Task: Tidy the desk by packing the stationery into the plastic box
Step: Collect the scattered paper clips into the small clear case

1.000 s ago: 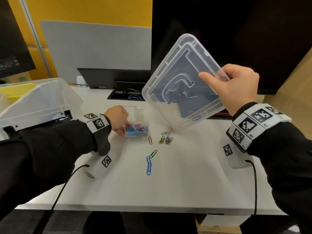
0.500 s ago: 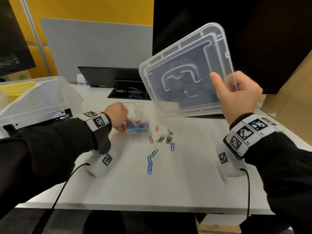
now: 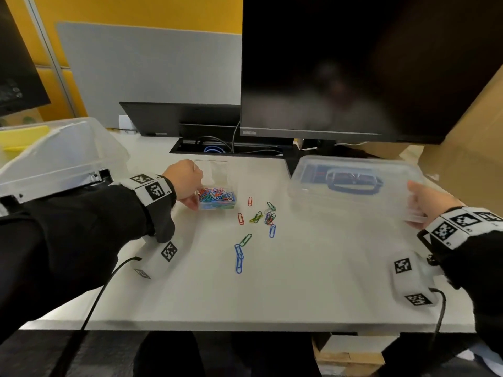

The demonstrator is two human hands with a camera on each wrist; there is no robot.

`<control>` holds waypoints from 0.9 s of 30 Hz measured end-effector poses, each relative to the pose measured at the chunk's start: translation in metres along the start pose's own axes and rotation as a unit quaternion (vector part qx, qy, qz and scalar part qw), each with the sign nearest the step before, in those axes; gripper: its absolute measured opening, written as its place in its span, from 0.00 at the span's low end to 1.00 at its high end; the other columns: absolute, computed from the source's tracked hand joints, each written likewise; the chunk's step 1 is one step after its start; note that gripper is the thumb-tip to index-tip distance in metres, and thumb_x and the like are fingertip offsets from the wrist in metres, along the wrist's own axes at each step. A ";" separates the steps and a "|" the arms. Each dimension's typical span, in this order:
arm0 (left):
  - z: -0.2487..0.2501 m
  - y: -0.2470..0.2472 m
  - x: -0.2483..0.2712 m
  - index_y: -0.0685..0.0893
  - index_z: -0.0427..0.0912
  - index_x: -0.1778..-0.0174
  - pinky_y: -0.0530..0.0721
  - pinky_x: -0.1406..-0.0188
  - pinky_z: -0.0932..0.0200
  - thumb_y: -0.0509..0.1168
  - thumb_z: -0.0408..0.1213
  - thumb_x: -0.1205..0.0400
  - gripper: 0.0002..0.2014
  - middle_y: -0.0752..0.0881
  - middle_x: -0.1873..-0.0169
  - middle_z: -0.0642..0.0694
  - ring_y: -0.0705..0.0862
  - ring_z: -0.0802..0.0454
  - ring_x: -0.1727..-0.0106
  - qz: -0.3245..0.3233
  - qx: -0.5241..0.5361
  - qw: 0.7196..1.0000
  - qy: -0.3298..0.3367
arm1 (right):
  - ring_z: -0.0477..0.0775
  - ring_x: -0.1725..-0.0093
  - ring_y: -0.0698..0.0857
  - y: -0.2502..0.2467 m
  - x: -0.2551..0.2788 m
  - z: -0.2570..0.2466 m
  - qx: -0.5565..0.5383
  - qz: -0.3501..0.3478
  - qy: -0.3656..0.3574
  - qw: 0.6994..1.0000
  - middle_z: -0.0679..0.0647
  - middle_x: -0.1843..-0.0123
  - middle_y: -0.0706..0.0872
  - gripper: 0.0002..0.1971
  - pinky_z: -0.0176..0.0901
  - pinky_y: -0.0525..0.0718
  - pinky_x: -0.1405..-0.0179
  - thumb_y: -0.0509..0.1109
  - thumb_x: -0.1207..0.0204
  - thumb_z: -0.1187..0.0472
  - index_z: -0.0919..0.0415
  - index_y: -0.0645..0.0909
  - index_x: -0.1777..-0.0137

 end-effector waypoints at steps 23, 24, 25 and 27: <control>-0.002 -0.004 -0.018 0.77 0.39 0.50 0.79 0.87 0.64 0.51 0.33 0.14 0.09 0.84 0.58 0.42 0.82 0.48 0.71 0.015 -0.086 0.990 0.109 | 0.55 0.29 0.74 0.158 0.127 -0.020 0.530 -0.296 -0.345 0.716 0.56 0.27 0.74 0.26 0.42 0.69 0.31 0.64 0.21 0.52 0.61 0.68 0.24; -0.003 -0.004 -0.019 0.77 0.38 0.49 0.81 0.85 0.62 0.50 0.33 0.14 0.10 0.84 0.57 0.41 0.83 0.46 0.68 0.016 -0.092 0.990 0.109 | 0.57 0.27 0.72 0.163 0.126 -0.020 0.552 -0.285 -0.346 0.703 0.58 0.25 0.73 0.24 0.42 0.67 0.29 0.60 0.19 0.56 0.62 0.68 0.25; -0.004 -0.004 -0.020 0.77 0.37 0.48 0.83 0.82 0.59 0.50 0.33 0.14 0.10 0.84 0.56 0.40 0.84 0.44 0.64 0.018 -0.097 0.989 0.111 | 0.58 0.27 0.72 0.166 0.125 -0.020 0.566 -0.282 -0.347 0.692 0.59 0.26 0.73 0.21 0.42 0.67 0.29 0.58 0.18 0.59 0.64 0.70 0.26; -0.003 -0.003 -0.023 0.77 0.38 0.48 0.83 0.81 0.59 0.50 0.33 0.14 0.10 0.83 0.54 0.39 0.84 0.43 0.62 0.023 -0.100 0.987 0.123 | 0.57 0.29 0.74 0.173 0.125 -0.022 0.563 -0.302 -0.361 0.679 0.59 0.27 0.76 0.19 0.41 0.69 0.30 0.56 0.18 0.64 0.63 0.74 0.28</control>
Point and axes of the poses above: each hand's wrist, its own x-axis away from the middle knuckle, its own y-axis out of the palm, z = x × y, the point moved 3 cm from there along -x, towards the middle knuckle
